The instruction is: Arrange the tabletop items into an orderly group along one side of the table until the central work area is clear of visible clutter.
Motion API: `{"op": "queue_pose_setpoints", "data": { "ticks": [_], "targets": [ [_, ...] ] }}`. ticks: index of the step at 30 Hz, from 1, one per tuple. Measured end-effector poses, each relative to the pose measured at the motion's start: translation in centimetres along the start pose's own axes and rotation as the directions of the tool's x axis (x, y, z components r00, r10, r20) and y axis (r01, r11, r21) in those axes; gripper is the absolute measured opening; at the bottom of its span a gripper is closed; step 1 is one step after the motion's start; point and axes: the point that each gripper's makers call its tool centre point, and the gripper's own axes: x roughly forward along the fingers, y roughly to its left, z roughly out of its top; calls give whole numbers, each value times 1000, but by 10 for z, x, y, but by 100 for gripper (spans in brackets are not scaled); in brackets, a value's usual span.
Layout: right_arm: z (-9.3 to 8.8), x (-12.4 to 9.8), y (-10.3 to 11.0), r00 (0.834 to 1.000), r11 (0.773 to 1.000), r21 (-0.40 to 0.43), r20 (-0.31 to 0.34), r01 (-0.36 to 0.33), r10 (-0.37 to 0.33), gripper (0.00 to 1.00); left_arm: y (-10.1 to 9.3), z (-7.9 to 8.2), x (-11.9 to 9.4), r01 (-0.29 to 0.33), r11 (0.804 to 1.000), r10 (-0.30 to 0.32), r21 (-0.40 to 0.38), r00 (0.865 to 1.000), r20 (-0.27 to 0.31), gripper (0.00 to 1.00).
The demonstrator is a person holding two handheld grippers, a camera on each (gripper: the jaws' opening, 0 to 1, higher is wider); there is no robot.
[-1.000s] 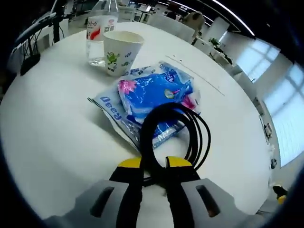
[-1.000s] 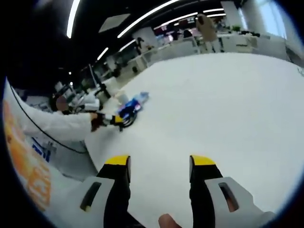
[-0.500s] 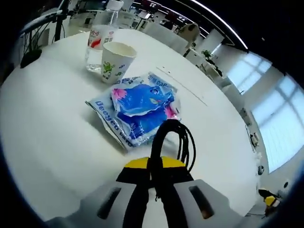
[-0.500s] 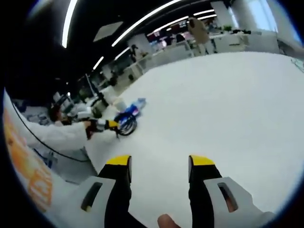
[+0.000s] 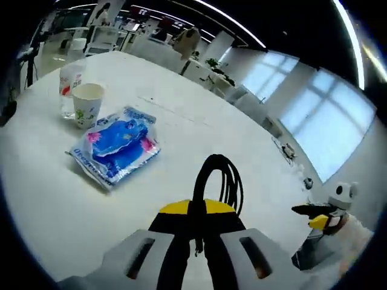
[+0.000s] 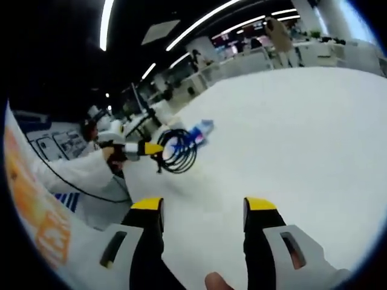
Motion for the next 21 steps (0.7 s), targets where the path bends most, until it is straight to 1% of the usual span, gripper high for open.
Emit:
{"op": "queue_pose_setpoints", "data": {
  "ticks": [3, 5, 6, 7, 8, 10, 11, 13, 14, 15, 16, 18, 21],
  "targets": [
    [6, 9, 7, 999, 999, 6, 2, -45, 45, 56, -20, 1, -8, 63, 998, -63, 12, 998, -2, 2],
    [9, 13, 10, 998, 998, 15, 11, -63, 63, 57, -31, 3, -12, 91, 996, -91, 20, 996, 1, 2],
    [12, 16, 13, 997, 997, 31, 26, -76, 75, 58, -39, 3, -14, 118, 993, -118, 20, 993, -4, 2],
    [15, 18, 16, 995, 995, 54, 41, -88, 86, 60, -43, 3, -15, 129, 992, -128, 18, 992, -10, 2],
    [18, 20, 18, 994, 992, 74, 56, -99, 95, 64, -47, 3, -16, 135, 991, -135, 23, 991, -10, 2],
    [25, 24, 27, 985, 978, 145, 110, -147, 131, 73, -61, 6, -18, 174, 984, -174, 40, 985, -4, 2],
    [28, 27, 34, 977, 964, 190, 139, -184, 159, 76, -69, 8, -19, 201, 979, -202, 31, 979, 3, 2],
    [30, 29, 43, 964, 939, 247, 179, -239, 198, 80, -78, 10, -20, 231, 973, -231, 13, 973, 13, 2],
    [31, 30, 46, 958, 932, 258, 196, -255, 208, 82, -83, 11, -20, 246, 969, -246, 12, 969, 18, 2],
    [32, 31, 50, 951, 920, 277, 213, -278, 223, 83, -88, 11, -21, 256, 967, -256, 14, 967, 14, 2],
    [31, 32, 53, 948, 914, 286, 219, -288, 230, 84, -90, 11, -22, 261, 965, -261, 18, 965, 14, 2],
    [29, 35, 55, 948, 908, 302, 220, -291, 231, 83, -96, 12, -23, 277, 960, -278, 40, 961, 12, 2],
    [27, 40, 58, 944, 895, 322, 224, -307, 243, 77, -102, 13, -26, 297, 954, -298, 36, 955, 13, 2]
  ]
}}
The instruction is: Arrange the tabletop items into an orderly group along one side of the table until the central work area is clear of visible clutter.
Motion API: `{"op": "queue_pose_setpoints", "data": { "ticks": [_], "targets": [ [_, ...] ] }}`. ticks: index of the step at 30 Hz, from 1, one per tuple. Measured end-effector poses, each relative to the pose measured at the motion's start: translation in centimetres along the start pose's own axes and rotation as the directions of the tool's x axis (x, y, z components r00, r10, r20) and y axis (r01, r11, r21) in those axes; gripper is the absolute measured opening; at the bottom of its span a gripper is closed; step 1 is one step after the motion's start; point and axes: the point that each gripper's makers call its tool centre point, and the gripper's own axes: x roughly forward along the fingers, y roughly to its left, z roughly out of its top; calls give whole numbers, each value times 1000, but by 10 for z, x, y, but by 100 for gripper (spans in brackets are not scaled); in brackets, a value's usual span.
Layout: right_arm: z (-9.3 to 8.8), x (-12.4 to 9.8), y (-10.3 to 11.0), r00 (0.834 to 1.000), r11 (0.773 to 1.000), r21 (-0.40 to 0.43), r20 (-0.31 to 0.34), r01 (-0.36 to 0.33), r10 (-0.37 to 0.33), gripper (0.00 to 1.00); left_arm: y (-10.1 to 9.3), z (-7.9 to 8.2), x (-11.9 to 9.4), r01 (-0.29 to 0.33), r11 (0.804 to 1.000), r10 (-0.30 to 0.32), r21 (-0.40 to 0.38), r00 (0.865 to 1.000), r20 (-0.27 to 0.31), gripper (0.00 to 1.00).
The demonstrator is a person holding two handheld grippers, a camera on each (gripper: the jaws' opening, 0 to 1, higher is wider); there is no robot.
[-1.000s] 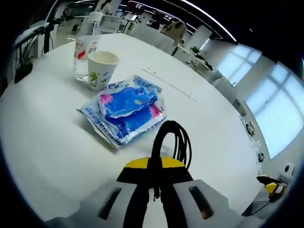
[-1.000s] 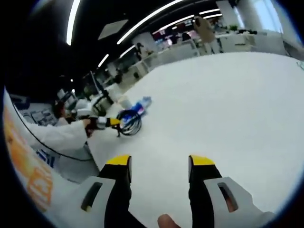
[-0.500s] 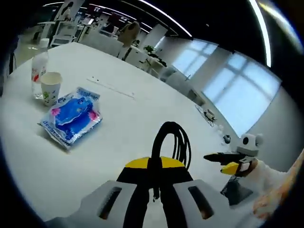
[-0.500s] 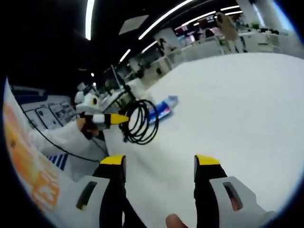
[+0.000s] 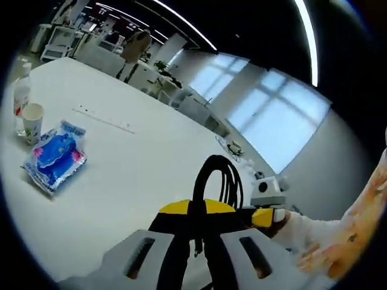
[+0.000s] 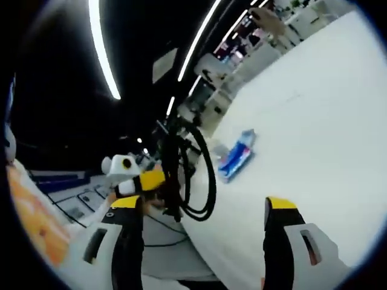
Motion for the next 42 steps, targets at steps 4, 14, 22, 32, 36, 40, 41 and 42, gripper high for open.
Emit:
{"op": "queue_pose_setpoints", "data": {
  "ticks": [4, 14, 22, 32, 36, 40, 41, 42],
  "targets": [
    [-1, 6, 8, 999, 999, 34, 5, -33, 33, 59, -7, 5, -1, 32, 999, -32, -27, 999, 27, 2],
    [14, 5, 33, 985, 982, 103, 87, -158, 150, 7, -1, 9, 4, 2, 997, 3, -75, 998, 63, 3],
    [18, -3, 27, 990, 982, 139, 72, -129, 120, 2, 3, 1, 13, -53, 999, 53, 5, 996, 72, 9],
    [33, -14, -3, 986, 964, 240, 144, -116, 83, 1, 31, -13, -8, -139, 989, 144, -60, 985, 95, 51],
    [35, -8, -21, 990, 964, 252, 130, -80, 49, 1, 46, -22, -28, -179, 979, 190, -99, 976, 109, 53],
    [38, 1, -43, 994, 966, 255, 111, -36, 8, 1, 59, -25, -47, -209, 972, 222, -108, 966, 130, 53],
    [39, 3, -49, 995, 965, 261, 103, -19, -8, 1, 60, -25, -50, -211, 971, 226, -110, 965, 137, 54],
    [40, 5, -53, 995, 964, 266, 99, -11, -16, 1, 62, -24, -55, -219, 969, 234, -112, 962, 145, 56]
  ]
}}
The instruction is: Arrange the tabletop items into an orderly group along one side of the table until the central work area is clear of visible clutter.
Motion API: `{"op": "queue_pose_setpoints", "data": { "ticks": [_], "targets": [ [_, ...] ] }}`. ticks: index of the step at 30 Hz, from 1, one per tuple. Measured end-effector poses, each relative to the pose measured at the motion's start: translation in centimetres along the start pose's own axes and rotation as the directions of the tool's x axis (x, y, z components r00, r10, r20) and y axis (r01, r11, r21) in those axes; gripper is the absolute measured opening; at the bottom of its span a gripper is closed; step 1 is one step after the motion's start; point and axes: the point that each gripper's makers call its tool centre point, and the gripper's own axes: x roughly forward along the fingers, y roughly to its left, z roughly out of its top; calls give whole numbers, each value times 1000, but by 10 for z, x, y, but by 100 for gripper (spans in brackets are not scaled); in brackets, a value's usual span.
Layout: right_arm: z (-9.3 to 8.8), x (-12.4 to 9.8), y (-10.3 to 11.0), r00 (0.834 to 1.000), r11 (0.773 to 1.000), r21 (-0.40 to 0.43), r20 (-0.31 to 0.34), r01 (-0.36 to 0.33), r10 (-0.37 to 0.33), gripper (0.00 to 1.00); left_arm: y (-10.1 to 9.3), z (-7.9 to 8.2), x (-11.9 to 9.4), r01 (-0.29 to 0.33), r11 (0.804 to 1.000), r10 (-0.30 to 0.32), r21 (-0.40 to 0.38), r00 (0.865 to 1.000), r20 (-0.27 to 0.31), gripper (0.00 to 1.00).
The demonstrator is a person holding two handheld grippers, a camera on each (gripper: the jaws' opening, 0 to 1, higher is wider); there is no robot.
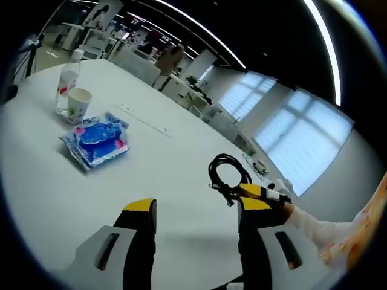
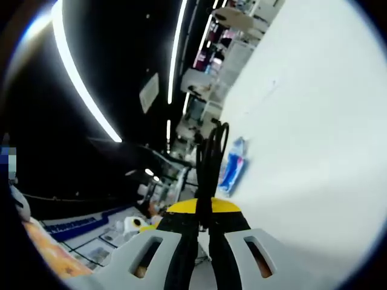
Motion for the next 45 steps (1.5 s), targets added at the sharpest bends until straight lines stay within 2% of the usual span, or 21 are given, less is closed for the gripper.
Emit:
{"op": "queue_pose_setpoints", "data": {
  "ticks": [4, 7, 10, 12, 14, 17, 20, 23, 27, 29, 31, 32, 34, 37, 38, 39, 40, 43, 45],
  "targets": [
    [0, 9, -21, 998, 998, -16, -37, 57, -58, 2, 11, 3, -8, -42, 998, 41, 39, 999, 4, 58],
    [-6, 15, -33, 993, 996, -22, -71, 88, -90, 2, 15, 4, -11, -50, 998, 50, 28, 999, 14, 56],
    [-14, 22, -52, 983, 988, -65, -114, 138, -145, 2, 15, 4, -12, -51, 998, 51, 22, 998, 20, 55],
    [-19, 29, -73, 972, 981, -25, -136, 190, -192, 2, 14, 0, -12, -52, 998, 52, 19, 999, 9, 54],
    [-21, 33, -81, 966, 976, -8, -142, 218, -216, 2, 13, -1, -13, -54, 998, 54, 18, 999, 8, 53],
    [-26, 39, -86, 957, 973, -33, -172, 230, -232, 2, 9, -2, -17, -51, 999, 51, 15, 999, 9, 52],
    [-26, 39, -93, 952, 967, -39, -174, 250, -253, 2, 10, -5, -20, -53, 999, 53, 14, 999, 3, 52],
    [-19, 40, -103, 949, 960, 0, -146, 281, -278, 3, 12, -10, -26, -65, 998, 65, 7, 998, -4, 52],
    [-18, 35, -113, 917, 930, -31, -154, 367, -368, 3, 10, -12, -33, -75, 997, 75, -9, 997, -2, 52],
    [-17, 35, -116, 914, 926, -42, -148, 375, -377, 4, 10, -12, -33, -67, 998, 67, 6, 998, -8, 52],
    [-17, 33, -121, 897, 908, -87, -143, 410, -419, 5, 9, -12, -31, -48, 999, 48, 16, 998, -30, 52],
    [-16, 30, -125, 878, 886, -119, -132, 447, -461, 5, 9, -11, -31, -31, 999, 32, 25, 999, -40, 52],
    [-11, 26, -126, 852, 851, -158, -85, 501, -517, 7, 9, -9, -29, 10, 999, -7, 53, 998, -69, 52],
    [-7, 24, -124, 836, 829, -187, -63, 527, -545, 9, 22, 0, -22, 45, 996, -36, 78, 993, -110, 51],
    [-3, 21, -127, 819, 807, -199, -40, 555, -573, 9, 25, 0, -21, 51, 997, -42, 59, 989, -143, 51],
    [3, 23, -128, 815, 795, -227, -14, 562, -580, 9, 25, 10, -21, 72, 995, -63, 64, 989, -137, 51],
    [3, 25, -127, 817, 797, -229, -15, 559, -577, 9, 20, 18, -21, 111, 990, -100, 88, 988, -121, 52],
    [-4, 22, -124, 785, 757, -275, -8, 593, -619, 12, 22, 34, -30, 163, 981, -148, 107, 979, -137, 52],
    [-11, 16, -121, 761, 733, -270, -4, 624, -649, 14, 32, 38, -37, 150, 982, -130, 118, 979, -157, 52]
  ]
}}
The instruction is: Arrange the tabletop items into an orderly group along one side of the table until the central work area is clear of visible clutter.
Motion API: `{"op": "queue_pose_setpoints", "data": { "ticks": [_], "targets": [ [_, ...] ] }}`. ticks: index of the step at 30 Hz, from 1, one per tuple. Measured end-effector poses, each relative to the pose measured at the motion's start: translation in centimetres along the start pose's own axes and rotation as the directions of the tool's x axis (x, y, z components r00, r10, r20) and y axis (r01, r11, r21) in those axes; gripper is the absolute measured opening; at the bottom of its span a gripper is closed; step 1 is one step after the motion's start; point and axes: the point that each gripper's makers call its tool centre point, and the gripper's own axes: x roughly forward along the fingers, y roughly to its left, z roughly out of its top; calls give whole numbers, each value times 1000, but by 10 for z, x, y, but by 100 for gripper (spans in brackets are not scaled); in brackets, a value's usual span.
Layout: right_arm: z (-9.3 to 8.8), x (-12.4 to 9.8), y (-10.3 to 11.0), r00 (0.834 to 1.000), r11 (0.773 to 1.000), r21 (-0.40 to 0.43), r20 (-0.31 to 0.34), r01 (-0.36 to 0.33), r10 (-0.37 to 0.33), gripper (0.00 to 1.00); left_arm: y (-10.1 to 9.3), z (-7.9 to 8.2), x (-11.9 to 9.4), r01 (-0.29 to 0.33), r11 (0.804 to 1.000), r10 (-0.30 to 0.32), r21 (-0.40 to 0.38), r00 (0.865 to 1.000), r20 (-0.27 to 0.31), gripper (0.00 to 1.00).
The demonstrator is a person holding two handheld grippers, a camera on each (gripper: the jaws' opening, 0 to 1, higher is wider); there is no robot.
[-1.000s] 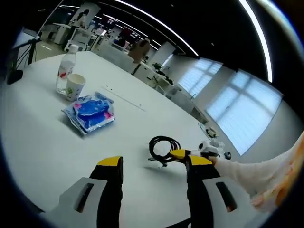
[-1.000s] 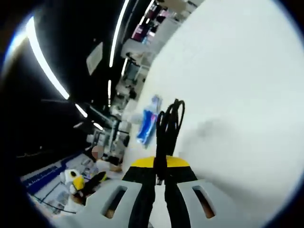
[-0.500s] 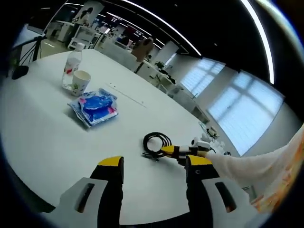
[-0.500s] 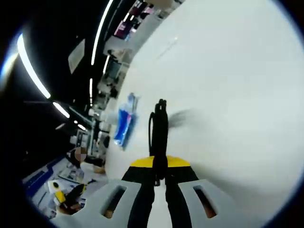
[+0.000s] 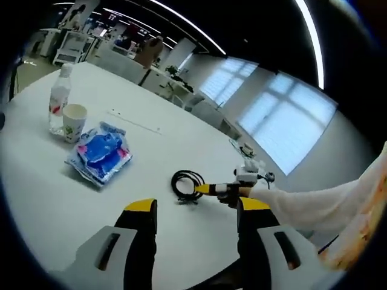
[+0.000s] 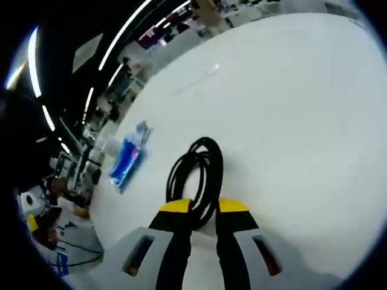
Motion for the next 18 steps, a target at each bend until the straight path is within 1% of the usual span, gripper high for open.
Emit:
{"op": "queue_pose_setpoints", "data": {
  "ticks": [1, 3, 4, 5, 7, 8, 9, 10, 11, 12, 13, 14, 15, 18],
  "targets": [
    [0, -1, 0, 1000, 1000, 3, 3, 3, -3, 15, 1, 0, -2, -3, 1000, 3, 2, 1000, -2, 53],
    [-3, -2, 0, 1000, 1000, 7, 7, 9, -9, 22, 13, 4, -10, -16, 1000, 16, 16, 1000, 15, 53],
    [-5, -1, 0, 1000, 1000, 1, -3, 8, -8, 25, 18, 5, -11, -21, 1000, 20, 20, 1000, 18, 53],
    [-7, -2, 1, 1000, 1000, -6, -12, 9, -9, 28, 25, 4, -13, -40, 999, 40, 24, 999, 13, 53],
    [-8, -7, 2, 1000, 1000, -24, -7, 18, -18, 30, 36, 3, -15, -85, 996, 85, 12, 996, 0, 54],
    [-4, -4, -3, 1000, 999, -36, 2, 25, -25, 29, 34, 5, -15, -75, 997, 75, 19, 997, 13, 55],
    [-2, -5, -3, 1000, 998, -51, 16, 27, -26, 29, 32, 9, -15, -66, 997, 65, 33, 997, 30, 56],
    [0, -5, -2, 1000, 998, -54, 22, 21, -20, 29, 34, 10, -15, -72, 997, 71, 38, 997, 27, 58],
    [2, -5, 0, 999, 998, -67, 32, 13, -11, 31, 38, 10, -15, -90, 994, 88, 63, 996, 26, 59],
    [4, -6, 2, 999, 996, -90, 43, 8, -4, 33, 41, 13, -15, -104, 988, 99, 111, 994, 45, 61],
    [6, -7, 1, 999, 993, -117, 54, 12, -5, 35, 45, 14, -15, -125, 980, 119, 156, 992, 48, 63],
    [4, -11, 1, 998, 993, -114, 53, 24, -19, 38, 48, 11, -16, -142, 977, 139, 162, 990, 31, 64],
    [3, -13, 1, 998, 993, -114, 53, 29, -23, 40, 49, 9, -15, -148, 977, 147, 155, 989, 18, 67],
    [-1, -21, 2, 998, 992, -124, 58, 34, -27, 45, 53, 5, -11, -155, 980, 157, 124, 988, 0, 76]
  ]
}}
